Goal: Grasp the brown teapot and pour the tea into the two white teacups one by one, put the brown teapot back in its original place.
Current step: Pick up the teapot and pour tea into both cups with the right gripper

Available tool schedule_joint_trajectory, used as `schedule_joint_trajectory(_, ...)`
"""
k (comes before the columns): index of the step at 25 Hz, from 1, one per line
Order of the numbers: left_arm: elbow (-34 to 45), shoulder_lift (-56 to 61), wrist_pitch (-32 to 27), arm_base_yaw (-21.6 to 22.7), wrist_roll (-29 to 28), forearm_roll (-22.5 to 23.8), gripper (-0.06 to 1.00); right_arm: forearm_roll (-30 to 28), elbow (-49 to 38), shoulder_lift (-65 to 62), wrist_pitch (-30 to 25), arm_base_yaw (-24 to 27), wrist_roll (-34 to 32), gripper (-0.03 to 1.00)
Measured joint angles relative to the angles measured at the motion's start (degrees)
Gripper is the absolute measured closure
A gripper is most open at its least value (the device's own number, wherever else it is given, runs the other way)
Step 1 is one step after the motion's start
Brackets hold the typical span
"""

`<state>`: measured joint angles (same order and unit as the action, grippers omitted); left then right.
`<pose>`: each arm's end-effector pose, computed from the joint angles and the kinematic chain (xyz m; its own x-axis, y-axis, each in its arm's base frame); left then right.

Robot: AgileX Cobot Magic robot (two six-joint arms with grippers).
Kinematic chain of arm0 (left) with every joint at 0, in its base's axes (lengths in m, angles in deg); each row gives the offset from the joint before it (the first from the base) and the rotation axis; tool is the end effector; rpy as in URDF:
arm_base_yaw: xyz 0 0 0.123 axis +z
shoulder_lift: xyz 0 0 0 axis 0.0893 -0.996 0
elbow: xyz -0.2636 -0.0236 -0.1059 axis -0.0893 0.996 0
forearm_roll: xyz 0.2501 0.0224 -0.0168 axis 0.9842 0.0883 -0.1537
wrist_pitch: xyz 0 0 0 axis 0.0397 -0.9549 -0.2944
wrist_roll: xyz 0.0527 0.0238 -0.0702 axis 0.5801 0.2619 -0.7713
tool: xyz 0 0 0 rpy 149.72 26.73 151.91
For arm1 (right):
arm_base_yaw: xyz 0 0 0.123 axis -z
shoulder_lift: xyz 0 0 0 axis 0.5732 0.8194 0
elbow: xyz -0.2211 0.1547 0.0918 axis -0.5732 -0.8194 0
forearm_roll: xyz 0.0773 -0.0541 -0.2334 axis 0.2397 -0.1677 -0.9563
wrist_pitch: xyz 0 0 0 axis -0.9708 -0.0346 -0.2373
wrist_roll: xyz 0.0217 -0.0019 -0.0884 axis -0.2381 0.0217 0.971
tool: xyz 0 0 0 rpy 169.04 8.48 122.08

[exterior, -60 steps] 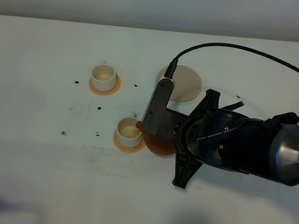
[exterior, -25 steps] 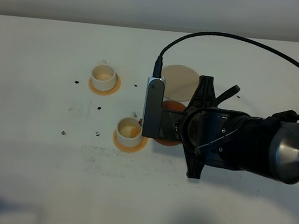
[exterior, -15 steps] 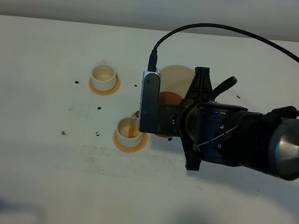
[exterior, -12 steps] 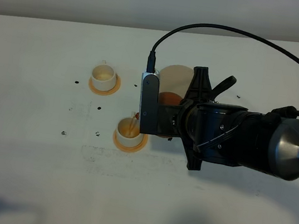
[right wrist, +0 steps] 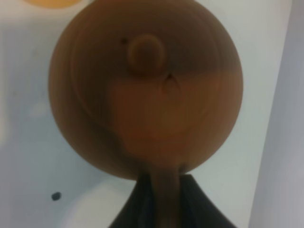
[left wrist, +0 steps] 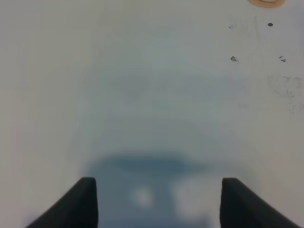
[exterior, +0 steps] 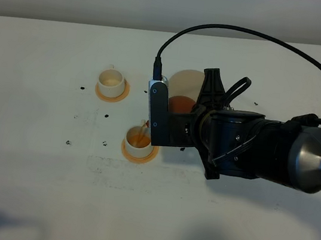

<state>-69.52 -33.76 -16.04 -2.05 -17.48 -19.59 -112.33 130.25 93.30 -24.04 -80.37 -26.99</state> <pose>0.0105 -0.0026 0.2647 -0.5528 -0.0490 -0.8318 -0.0358 0.9987 -0.0351 0.2892 0.2341 0.1912 0.0728 -0.9973 0.0043 -0.7234 -0.0558 -0.6881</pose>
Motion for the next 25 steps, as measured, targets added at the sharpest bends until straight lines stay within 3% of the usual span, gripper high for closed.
schedule_joint_trajectory(25, 0.0, 0.0, 0.0, 0.0, 0.0, 0.0, 0.39, -6.3, 0.0, 0.0, -0.7, 0.0, 1.4, 0.86)
